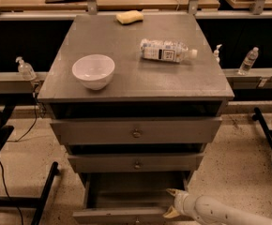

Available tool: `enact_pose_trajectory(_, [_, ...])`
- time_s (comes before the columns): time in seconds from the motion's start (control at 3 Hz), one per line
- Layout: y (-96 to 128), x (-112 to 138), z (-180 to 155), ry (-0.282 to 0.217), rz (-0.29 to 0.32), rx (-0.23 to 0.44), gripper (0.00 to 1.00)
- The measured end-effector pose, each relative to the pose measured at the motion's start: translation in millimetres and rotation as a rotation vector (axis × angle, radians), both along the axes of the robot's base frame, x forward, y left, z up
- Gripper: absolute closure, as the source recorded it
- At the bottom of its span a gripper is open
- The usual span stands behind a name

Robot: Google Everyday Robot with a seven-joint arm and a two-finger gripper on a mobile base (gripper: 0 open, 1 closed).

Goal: Close bottom drawer

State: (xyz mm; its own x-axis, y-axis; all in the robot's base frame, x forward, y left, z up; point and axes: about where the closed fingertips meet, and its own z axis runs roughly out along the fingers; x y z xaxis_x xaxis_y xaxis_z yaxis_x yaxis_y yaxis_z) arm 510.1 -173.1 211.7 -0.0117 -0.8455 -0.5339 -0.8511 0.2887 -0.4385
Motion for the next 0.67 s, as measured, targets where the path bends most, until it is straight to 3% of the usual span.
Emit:
enact_pose_trajectory(0.33, [2.0,0.8,1.3,-0.004,0.003,0.015,0.65])
enact_pose_trajectory(0.67, [7.5,6.9,6.2,-0.016,0.004,0.042,0.64])
